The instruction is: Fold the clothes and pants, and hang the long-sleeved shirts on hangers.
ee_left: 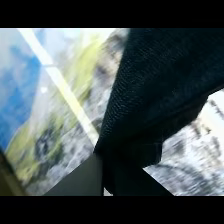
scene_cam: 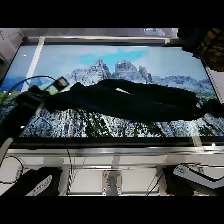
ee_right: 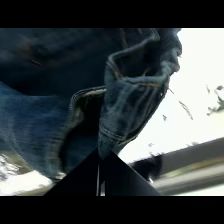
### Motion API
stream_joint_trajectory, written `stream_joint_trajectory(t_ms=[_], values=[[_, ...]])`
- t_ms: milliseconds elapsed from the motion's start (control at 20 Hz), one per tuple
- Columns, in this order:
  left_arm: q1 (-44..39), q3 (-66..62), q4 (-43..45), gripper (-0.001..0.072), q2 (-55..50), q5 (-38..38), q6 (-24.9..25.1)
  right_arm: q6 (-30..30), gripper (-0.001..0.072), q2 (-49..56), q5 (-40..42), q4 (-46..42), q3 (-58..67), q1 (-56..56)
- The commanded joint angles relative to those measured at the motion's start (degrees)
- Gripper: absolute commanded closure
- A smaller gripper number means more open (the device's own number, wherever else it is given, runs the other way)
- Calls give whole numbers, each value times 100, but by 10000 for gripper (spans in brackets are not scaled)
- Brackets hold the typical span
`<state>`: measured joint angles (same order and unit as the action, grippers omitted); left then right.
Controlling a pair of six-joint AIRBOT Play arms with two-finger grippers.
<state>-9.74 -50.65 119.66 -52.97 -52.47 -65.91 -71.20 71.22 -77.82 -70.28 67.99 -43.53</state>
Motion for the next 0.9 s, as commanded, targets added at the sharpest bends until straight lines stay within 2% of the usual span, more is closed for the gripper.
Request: stream_joint_trajectory(t_ms=[0, 150, 350, 650, 850], values=[[1244, -4, -433, 672, 938, -9, 632, -26, 697, -7, -304, 138, 538, 0], [1858, -4, -538, 672, 1202, -52, 791, -162, 697, -125, -205, -249, 892, 0], [2188, -2, -1364, 671, 1182, -431, 1770, -212, 697, -146, -498, -1163, 883, 0], [2205, 2, -1451, 670, 1082, -852, 2035, -267, 697, -168, -713, -1851, 295, -11], [2205, 184, -1602, 670, 868, -1349, 2035, -264, 696, -299, -616, -1895, -496, -396]])
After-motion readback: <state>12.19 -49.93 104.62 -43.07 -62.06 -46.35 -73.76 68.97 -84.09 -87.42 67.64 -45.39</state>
